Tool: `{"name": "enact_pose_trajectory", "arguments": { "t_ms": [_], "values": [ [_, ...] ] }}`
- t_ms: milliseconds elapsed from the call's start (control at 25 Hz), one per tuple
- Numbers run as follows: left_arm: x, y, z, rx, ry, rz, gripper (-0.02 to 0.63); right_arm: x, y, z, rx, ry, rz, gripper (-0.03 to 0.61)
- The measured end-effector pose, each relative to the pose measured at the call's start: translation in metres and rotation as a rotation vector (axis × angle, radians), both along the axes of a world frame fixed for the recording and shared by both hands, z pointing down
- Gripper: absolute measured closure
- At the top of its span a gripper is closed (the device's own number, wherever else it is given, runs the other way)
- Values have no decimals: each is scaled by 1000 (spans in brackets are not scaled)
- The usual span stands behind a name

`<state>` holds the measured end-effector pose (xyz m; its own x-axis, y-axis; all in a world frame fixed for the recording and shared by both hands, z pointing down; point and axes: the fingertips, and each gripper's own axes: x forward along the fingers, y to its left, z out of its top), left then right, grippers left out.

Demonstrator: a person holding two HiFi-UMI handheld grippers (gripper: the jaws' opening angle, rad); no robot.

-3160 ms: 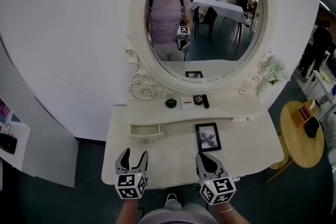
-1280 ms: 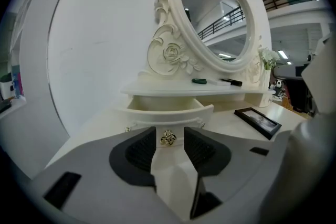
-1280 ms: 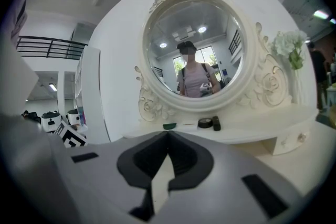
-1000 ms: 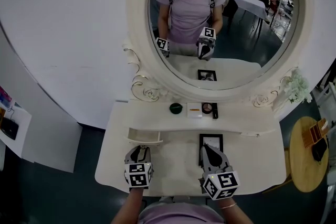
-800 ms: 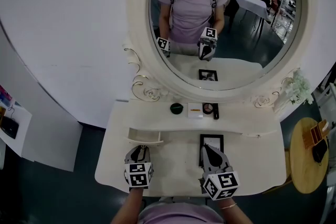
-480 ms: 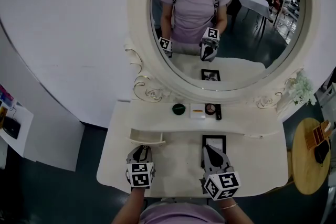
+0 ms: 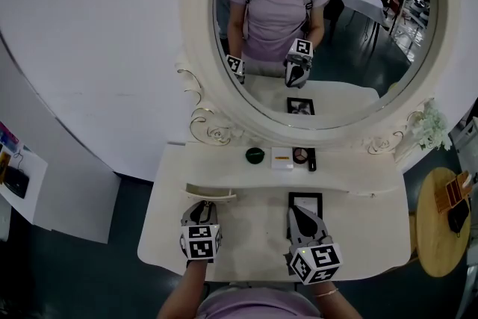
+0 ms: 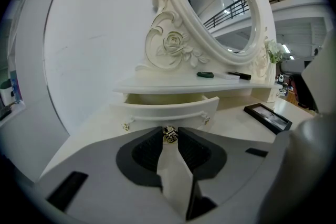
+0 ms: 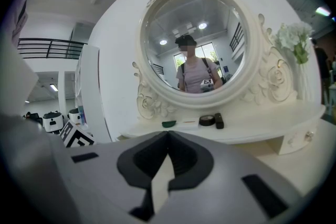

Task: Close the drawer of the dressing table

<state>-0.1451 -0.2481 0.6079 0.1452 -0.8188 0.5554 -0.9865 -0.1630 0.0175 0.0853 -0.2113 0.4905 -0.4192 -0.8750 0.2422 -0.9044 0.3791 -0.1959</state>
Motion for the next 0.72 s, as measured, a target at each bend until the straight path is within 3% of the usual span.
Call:
{"name": "enact_pose_trajectory", "arguments": {
  "t_ms": [720],
  "values": [
    [1, -17, 1, 2, -3, -8, 520, 0, 2, 4, -12, 2, 0, 577]
  ]
}}
